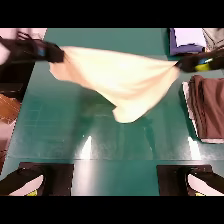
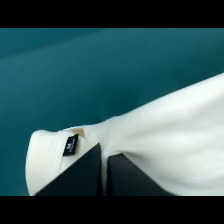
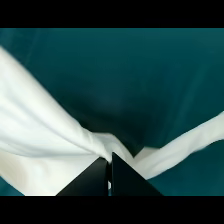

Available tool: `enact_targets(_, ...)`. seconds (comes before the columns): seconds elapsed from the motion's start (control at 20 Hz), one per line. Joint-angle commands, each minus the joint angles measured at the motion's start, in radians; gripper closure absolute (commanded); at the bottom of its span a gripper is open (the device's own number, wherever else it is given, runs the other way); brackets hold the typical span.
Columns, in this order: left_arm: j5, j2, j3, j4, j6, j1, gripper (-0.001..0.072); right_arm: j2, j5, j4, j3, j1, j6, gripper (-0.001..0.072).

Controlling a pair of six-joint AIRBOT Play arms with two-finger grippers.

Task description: Fold the shirts.

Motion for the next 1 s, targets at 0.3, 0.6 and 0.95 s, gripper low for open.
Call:
enact_targets(0.3, -0.073, 0.384, 0.216, -0.206, 0.019, 0.001, 0.0682, 0.221, 0.110, -0.199, 0.409, -0.035, 0.012, 0.0697)
enact_targets(0.6, -0.338, 0.330, 0.248, -0.200, 0.018, 0.001, 0.0682, 0.057, 0.174, -0.245, 0.613, -0.035, 0.043, 0.0697)
enact_targets(0.95, -0.611, 0.032, -0.073, -0.200, 0.099, 0.001, 0.0681, -0.244, 0.251, -0.202, 0.262, -0.019, 0.072, 0.0697)
